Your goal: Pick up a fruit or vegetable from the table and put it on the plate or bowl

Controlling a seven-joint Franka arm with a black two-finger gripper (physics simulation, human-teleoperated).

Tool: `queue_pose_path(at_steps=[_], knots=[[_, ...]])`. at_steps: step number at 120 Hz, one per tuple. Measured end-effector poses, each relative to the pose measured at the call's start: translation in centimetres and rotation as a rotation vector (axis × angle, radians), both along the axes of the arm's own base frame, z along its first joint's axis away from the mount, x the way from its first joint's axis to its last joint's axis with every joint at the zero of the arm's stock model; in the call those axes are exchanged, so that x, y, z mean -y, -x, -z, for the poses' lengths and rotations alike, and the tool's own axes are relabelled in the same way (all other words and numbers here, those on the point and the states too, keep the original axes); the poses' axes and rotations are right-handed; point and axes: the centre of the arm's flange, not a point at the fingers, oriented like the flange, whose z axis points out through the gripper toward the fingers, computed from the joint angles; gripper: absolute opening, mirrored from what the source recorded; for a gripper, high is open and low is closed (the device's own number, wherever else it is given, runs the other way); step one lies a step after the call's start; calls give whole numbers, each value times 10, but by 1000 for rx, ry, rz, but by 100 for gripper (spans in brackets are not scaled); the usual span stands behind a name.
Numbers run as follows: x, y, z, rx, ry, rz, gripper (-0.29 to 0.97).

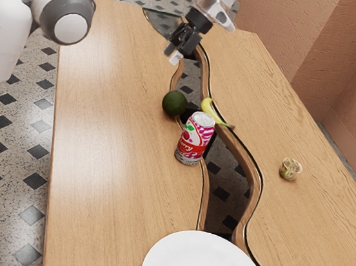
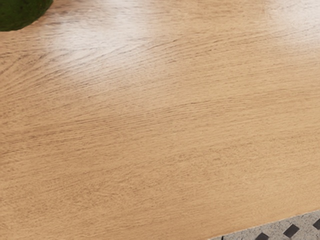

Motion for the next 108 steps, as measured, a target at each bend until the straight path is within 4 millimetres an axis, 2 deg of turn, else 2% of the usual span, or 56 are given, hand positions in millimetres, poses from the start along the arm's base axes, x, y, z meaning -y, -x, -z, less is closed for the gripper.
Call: queue_pose_path(at_steps=[7, 18, 28, 32, 33, 36, 38, 40, 44, 48, 54, 60, 70, 83, 94, 108], knots=[[-10, -18, 5, 136, 9, 69, 68], [-17, -37, 1, 301, 8, 183, 68], [-9, -47, -22, 423, -21, 310, 68], [-2, -47, -51, 495, -60, 370, 68], [3, -45, -69, 529, -83, 391, 68], [30, -42, -111, 617, -128, 474, 68], [52, -45, -125, 657, -139, 536, 68], [74, -53, -127, 680, -135, 599, 68], [110, -83, -103, 687, -104, 714, 68], [129, -114, -64, 671, -72, 793, 68], [128, -154, 1, 637, -38, 860, 68], [124, -174, 36, 633, -27, 914, 68], [117, -191, 63, 645, -38, 998, 67], [85, -199, 77, 657, -60, 1062, 67], [75, -206, 104, 641, -43, 1121, 67], [26, -208, 139, 611, -25, 1132, 66]])
